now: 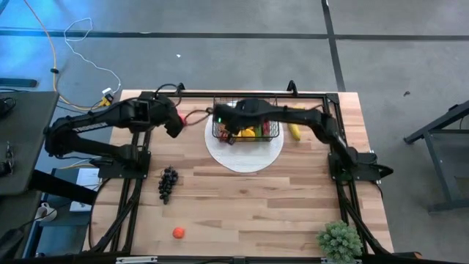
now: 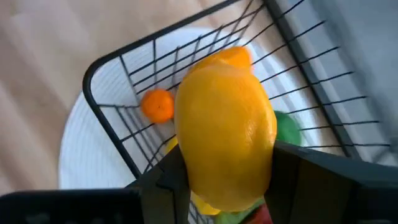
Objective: Build produce basket
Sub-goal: Put the yellow lemon into the black wire basket
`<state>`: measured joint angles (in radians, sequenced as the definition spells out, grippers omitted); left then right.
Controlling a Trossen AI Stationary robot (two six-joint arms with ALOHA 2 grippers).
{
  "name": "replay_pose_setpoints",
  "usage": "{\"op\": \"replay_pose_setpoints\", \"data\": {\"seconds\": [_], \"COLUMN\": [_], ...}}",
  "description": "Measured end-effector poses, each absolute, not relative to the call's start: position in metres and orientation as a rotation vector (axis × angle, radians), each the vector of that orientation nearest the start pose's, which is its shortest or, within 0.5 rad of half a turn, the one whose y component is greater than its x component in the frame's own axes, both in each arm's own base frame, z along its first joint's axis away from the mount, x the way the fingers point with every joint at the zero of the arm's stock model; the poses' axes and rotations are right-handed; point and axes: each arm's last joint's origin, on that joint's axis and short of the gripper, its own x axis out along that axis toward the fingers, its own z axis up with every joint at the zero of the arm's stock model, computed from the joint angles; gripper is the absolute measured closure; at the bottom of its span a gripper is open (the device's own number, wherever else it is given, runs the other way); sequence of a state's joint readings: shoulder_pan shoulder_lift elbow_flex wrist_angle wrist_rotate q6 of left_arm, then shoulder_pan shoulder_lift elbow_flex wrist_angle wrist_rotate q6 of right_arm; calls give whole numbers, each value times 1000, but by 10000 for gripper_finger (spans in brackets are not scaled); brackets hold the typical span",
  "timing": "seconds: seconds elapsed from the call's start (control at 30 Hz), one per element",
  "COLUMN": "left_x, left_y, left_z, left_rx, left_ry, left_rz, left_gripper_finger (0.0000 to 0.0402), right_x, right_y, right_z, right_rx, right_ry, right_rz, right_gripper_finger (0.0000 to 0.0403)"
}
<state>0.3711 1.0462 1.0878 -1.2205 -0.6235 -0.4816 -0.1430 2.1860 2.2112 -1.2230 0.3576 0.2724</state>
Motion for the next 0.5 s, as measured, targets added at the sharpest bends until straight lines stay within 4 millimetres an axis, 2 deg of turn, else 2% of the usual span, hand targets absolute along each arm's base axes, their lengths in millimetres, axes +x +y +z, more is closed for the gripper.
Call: {"op": "replay_pose_setpoints", "data": {"seconds": [0.13,0.27,0.4,0.5], "left_x": [147,144,140,138], "left_y": [84,90,96,102], "left_z": [318,317,317,315], "left_rx": [-267,-339,-410,-498], "left_ry": [967,974,969,933], "left_rz": [1125,1108,1112,1185], "left_gripper_finger": [163,162,150,134], "right_x": [439,439,443,447], "right_y": [-109,-135,-144,-145], "right_z": [292,278,260,248], "right_rx": [246,343,353,316], "right_ry": [1166,1200,1236,1266], "right_rz": [-474,-353,-240,-191], "right_gripper_finger": [284,284,284,284]}}
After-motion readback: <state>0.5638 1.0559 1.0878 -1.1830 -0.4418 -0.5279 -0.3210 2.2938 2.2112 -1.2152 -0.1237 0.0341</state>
